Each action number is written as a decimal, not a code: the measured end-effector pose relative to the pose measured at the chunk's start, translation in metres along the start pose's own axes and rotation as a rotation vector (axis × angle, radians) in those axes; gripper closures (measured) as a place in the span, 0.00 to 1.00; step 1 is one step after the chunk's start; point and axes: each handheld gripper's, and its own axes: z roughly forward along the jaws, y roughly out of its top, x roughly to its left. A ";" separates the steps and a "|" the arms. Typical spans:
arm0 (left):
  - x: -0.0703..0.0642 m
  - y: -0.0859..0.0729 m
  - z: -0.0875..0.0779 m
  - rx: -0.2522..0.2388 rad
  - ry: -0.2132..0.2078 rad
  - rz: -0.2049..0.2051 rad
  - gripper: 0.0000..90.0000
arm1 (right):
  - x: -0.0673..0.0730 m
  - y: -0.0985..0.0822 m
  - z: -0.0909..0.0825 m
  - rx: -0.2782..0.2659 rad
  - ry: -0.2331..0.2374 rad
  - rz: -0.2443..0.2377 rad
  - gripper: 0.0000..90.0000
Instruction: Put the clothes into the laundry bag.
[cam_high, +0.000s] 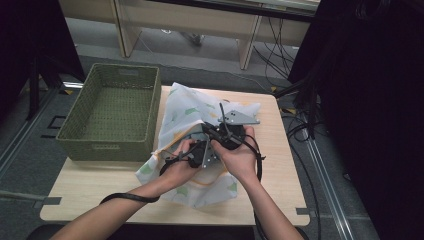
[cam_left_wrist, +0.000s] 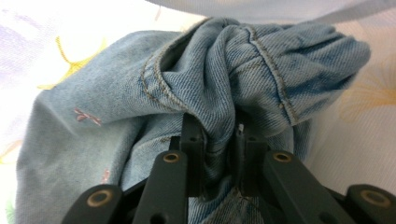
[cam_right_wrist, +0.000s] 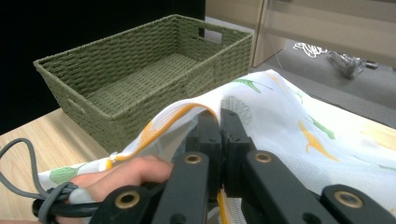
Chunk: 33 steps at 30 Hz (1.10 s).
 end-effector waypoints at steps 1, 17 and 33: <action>0.000 -0.001 0.002 0.001 -0.012 -0.007 0.84 | 0.000 0.000 0.000 0.004 0.001 0.006 1.00; -0.005 -0.004 -0.009 -0.031 -0.036 -0.020 0.62 | -0.002 -0.003 0.003 0.016 -0.004 0.000 1.00; -0.008 -0.006 -0.052 -0.060 -0.103 -0.052 0.40 | -0.004 -0.006 0.004 0.037 -0.013 -0.001 0.99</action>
